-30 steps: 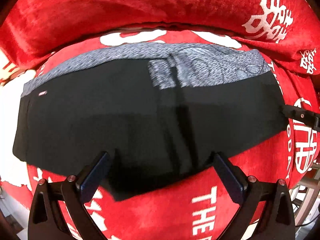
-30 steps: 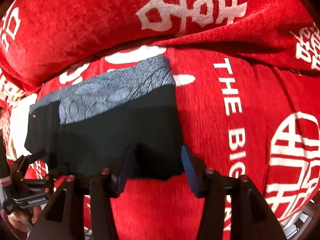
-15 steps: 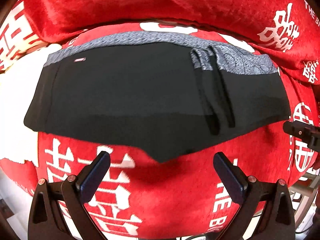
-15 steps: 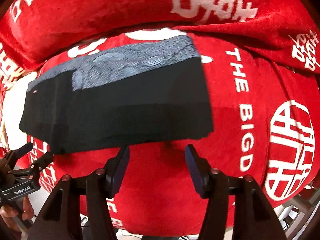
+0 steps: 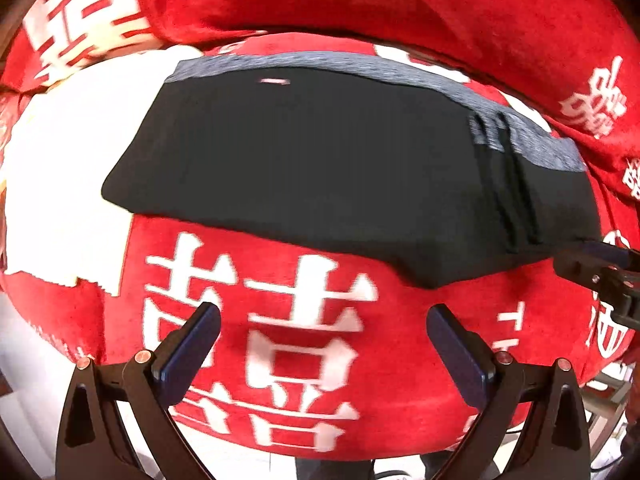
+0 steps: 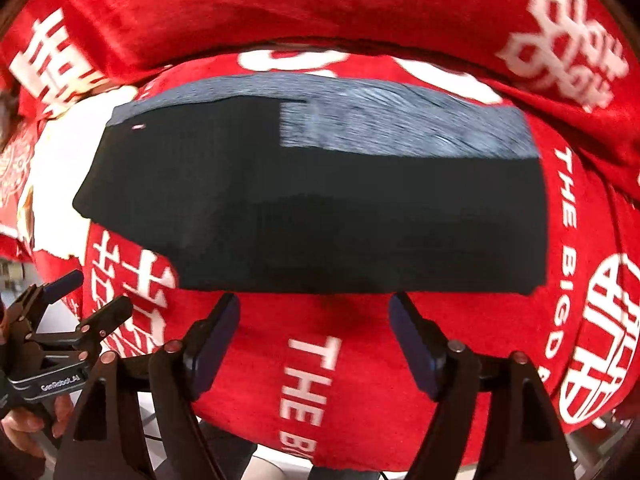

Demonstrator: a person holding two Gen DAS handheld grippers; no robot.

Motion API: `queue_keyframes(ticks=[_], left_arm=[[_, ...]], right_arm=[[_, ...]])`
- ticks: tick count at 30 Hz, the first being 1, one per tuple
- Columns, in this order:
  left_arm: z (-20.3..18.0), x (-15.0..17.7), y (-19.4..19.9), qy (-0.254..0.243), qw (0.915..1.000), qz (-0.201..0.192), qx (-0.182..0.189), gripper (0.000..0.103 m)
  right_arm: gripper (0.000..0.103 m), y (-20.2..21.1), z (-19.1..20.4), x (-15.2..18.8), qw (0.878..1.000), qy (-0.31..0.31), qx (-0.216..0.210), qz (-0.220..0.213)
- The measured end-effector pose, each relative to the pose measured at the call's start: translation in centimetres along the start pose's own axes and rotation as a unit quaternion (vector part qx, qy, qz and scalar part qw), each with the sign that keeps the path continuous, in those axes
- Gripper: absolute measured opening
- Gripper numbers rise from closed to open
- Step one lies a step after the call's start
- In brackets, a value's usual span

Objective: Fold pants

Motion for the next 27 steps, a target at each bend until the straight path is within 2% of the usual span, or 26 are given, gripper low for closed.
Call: queue_keyframes(ticks=[4, 6, 7, 10, 15, 27], left_arm=[[2.4, -0.9, 0.2, 0.022, 0.9997, -0.005, -0.004, 0.103], [3.4, -1.3, 0.3, 0.030, 0.9995, -0.008, -0.005, 0.103], [3.8, -1.5, 0.4, 0.033, 0.9994, -0.008, -0.005, 0.103], [4.9, -1.9, 0.2, 0.041, 0.9991, -0.008, -0.003, 0.103], [6.2, -2.6, 0.0, 0.054, 0.9985, -0.011, -0.001, 0.103], [9.6, -3.7, -0.8, 0.086, 0.9962, -0.010, -0.012, 0.103]], right_arm=[[0.090, 0.0, 1.8, -0.9, 0.999, 0.021, 0.021, -0.021], [0.101, -0.1, 2.5, -1.3, 0.999, 0.033, 0.030, -0.019], [0.103, -0.1, 2.7, -1.5, 0.999, 0.035, 0.030, -0.019], [0.103, -0.2, 3.4, -1.7, 0.999, 0.041, 0.030, -0.014], [0.103, -1.0, 3.9, -1.6, 0.999, 0.043, 0.023, 0.018], [0.103, -1.8, 3.3, -1.9, 0.999, 0.025, 0.027, 0.033]])
Point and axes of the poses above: each gripper's, at about its wrist camera, not at the fingertips, and y roughly against the way its jaws point, z to its left, x to its underside, the point moved 4 cm from there along -y, roughly the way its jaws point, and after that the axes turned 13 degrees about y, right-handed, at the moved point
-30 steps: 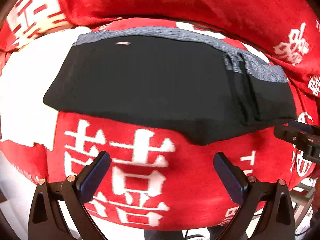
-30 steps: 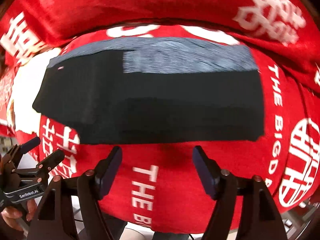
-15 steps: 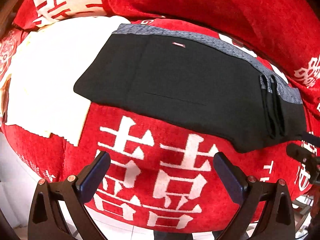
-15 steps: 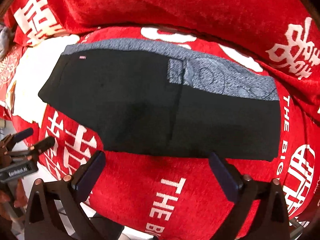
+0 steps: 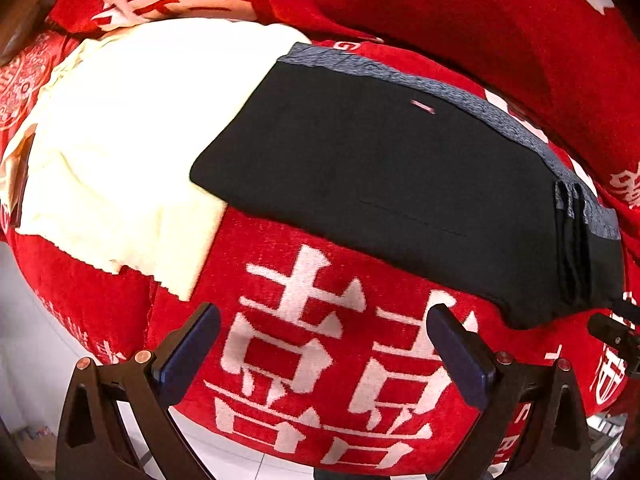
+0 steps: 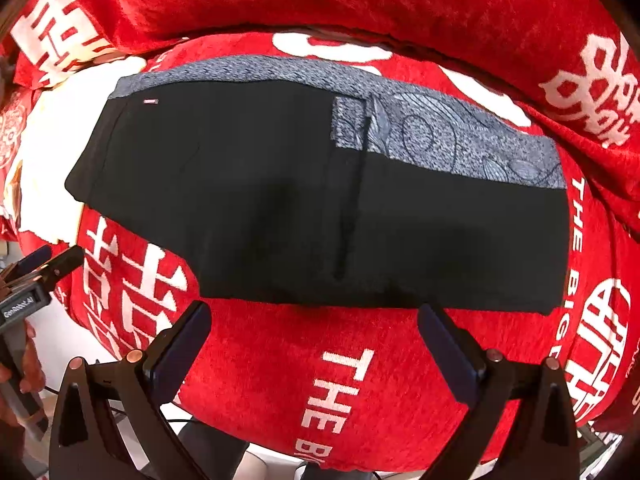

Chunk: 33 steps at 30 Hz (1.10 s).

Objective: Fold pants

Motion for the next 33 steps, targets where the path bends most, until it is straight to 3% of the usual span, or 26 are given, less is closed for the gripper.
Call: queue_keyframes(ticks=[7, 13, 16, 19, 25, 33], left_arm=[[2.7, -0.3, -1.2, 0.048, 0.9983, 0.019, 0.028, 0.103], [3.2, -2.1, -1.8, 0.088, 0.9902, 0.019, 0.107, 0.103], [3.9, -3.6, -2.1, 0.114, 0.9817, 0.011, 0.152, 0.103], [4.2, -5.2, -3.9, 0.145, 0.9685, 0.036, 0.199, 0.103], [4.1, -5.9, -5.8, 0.190, 0.9475, 0.058, 0.250, 0.103], [3.7, -7.4, -6.5, 0.201, 0.9435, 0.052, 0.258, 0.103]], right_arm=[[0.103, -0.3, -0.1, 0.3, 1.000, -0.011, -0.003, 0.004], [0.103, -1.0, 0.4, -0.4, 1.000, -0.013, -0.006, 0.003], [0.103, -1.3, 1.4, -1.2, 1.000, -0.010, -0.014, -0.003], [0.103, -1.3, 2.8, -2.4, 0.999, 0.000, -0.031, -0.021], [0.103, -2.4, 5.1, -4.6, 0.998, 0.016, -0.053, -0.032], [0.103, -5.3, 5.9, -5.2, 0.997, 0.006, -0.073, -0.014]])
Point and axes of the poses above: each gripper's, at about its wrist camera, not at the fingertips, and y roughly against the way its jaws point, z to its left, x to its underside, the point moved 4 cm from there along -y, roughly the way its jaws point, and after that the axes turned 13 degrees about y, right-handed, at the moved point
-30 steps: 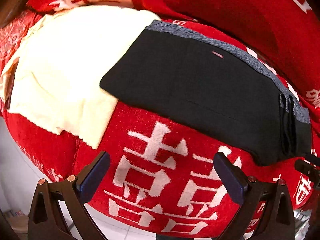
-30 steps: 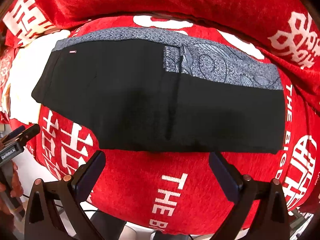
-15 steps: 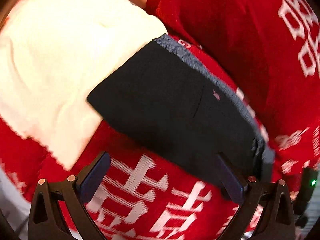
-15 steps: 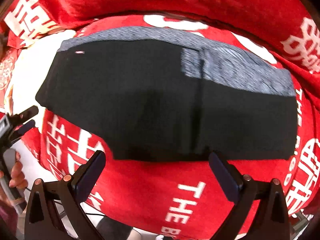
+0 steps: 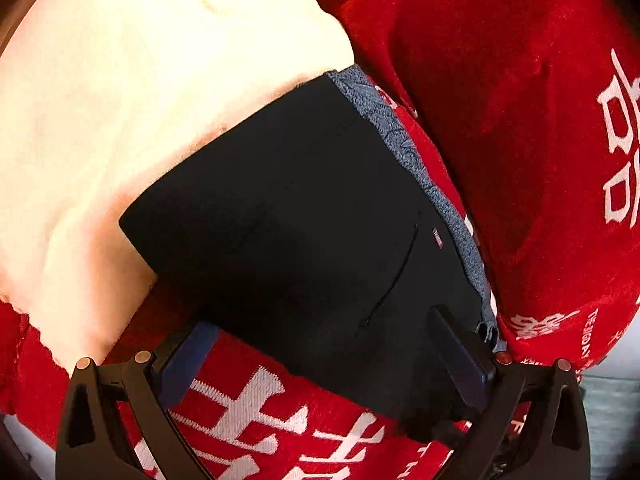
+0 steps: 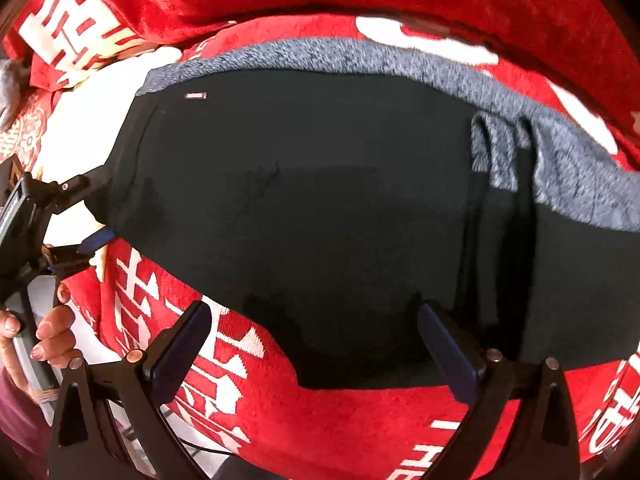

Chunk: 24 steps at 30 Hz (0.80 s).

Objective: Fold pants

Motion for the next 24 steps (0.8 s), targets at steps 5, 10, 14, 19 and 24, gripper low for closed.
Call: queue_keyframes(ticks=[5, 10, 14, 19, 24], left_arm=[[-1.7, 0.3, 1.3, -0.038, 0.9989, -0.027, 0.008, 0.103], [-1.3, -0.7, -0.9, -0.033, 0.9984, -0.021, -0.042, 0.097], [-1.9, -0.4, -0.7, -0.079, 0.9899, -0.050, -0.107, 0.047], [-5.4, 2.3, -0.1, -0.242, 0.9419, -0.125, -0.196, 0.042], [-7.8, 5.6, -1.2, -0.380, 0.8623, -0.186, -0.278, 0.042]], right_arm=[[0.103, -0.1, -0.2, 0.6, 1.000, -0.006, -0.008, 0.002], [0.103, 1.6, -0.5, -0.8, 1.000, 0.005, -0.002, -0.015], [0.103, 3.6, -0.8, -3.1, 0.999, 0.010, -0.007, -0.039], [0.103, 6.0, -0.6, -7.3, 0.997, 0.015, -0.047, -0.061], [0.103, 6.9, 2.2, -12.8, 0.992, 0.040, -0.107, -0.044]])
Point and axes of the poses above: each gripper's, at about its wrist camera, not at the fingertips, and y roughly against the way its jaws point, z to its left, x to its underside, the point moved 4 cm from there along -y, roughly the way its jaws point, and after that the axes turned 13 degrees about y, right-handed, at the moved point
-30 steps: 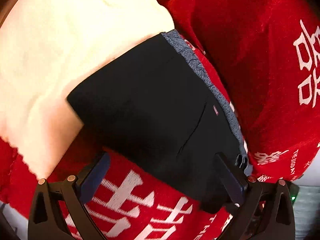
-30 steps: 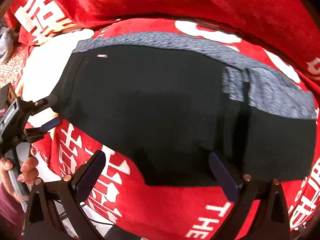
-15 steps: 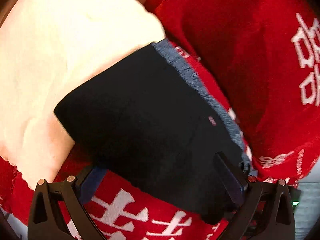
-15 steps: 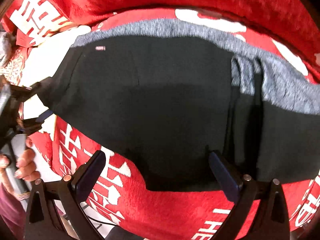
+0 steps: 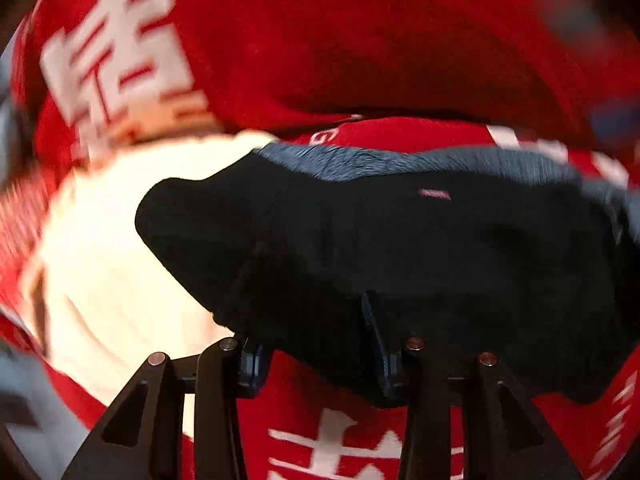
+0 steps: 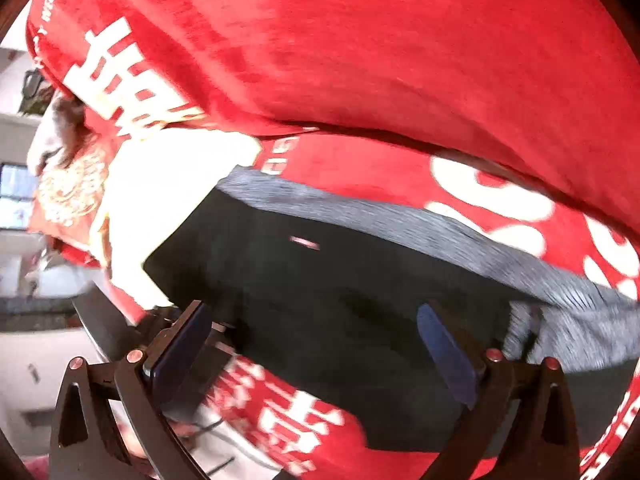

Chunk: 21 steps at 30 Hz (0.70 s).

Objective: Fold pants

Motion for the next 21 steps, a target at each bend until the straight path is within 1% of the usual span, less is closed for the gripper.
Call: queue_keyframes(ticks=[2, 3, 5, 6, 8, 12, 14, 17, 19, 21], left_arm=[[-0.6, 0.3, 0.1, -0.029, 0.9993, -0.011, -0.018, 0.042], [-0.7, 0.4, 0.1, -0.035, 0.9991, -0.012, -0.021, 0.042], [-1.1, 0.2, 0.2, -0.050, 0.9982, -0.018, -0.027, 0.042], [-1.4, -0.1, 0.3, -0.057, 0.9976, -0.021, -0.031, 0.042], [-2.3, -0.1, 0.4, -0.076, 0.9958, -0.031, -0.040, 0.042], [-2.9, 0.1, 0.8, -0.098, 0.9932, -0.044, -0.044, 0.042], [-2.8, 0.2, 1.0, -0.103, 0.9927, -0.047, -0.042, 0.042], [-2.8, 0.3, 1.3, -0.110, 0.9918, -0.053, -0.041, 0.042], [-2.9, 0.4, 1.6, -0.112, 0.9915, -0.056, -0.038, 0.042], [-3.0, 0.6, 2.1, -0.114, 0.9914, -0.056, -0.031, 0.042]], right_arm=[[0.103, -0.7, 1.8, -1.7, 0.999, 0.018, -0.020, 0.018], [0.103, -1.1, 2.8, -2.4, 0.999, 0.030, -0.026, 0.025], [0.103, -2.2, 5.2, -4.2, 0.996, 0.066, -0.030, 0.043], [0.103, -3.1, 6.5, -4.9, 0.994, 0.083, -0.031, 0.060], [0.103, -4.8, 8.3, -5.9, 0.991, 0.099, -0.039, 0.086], [0.103, -8.7, 11.2, -6.0, 0.979, 0.116, -0.061, 0.156], [0.103, -10.5, 12.1, -5.7, 0.970, 0.130, -0.057, 0.195], [0.102, -12.5, 12.7, -5.4, 0.960, 0.146, -0.045, 0.235], [0.090, -13.2, 12.4, -5.0, 0.957, 0.141, -0.039, 0.251], [0.024, -13.3, 11.7, -4.7, 0.960, 0.124, -0.047, 0.248]])
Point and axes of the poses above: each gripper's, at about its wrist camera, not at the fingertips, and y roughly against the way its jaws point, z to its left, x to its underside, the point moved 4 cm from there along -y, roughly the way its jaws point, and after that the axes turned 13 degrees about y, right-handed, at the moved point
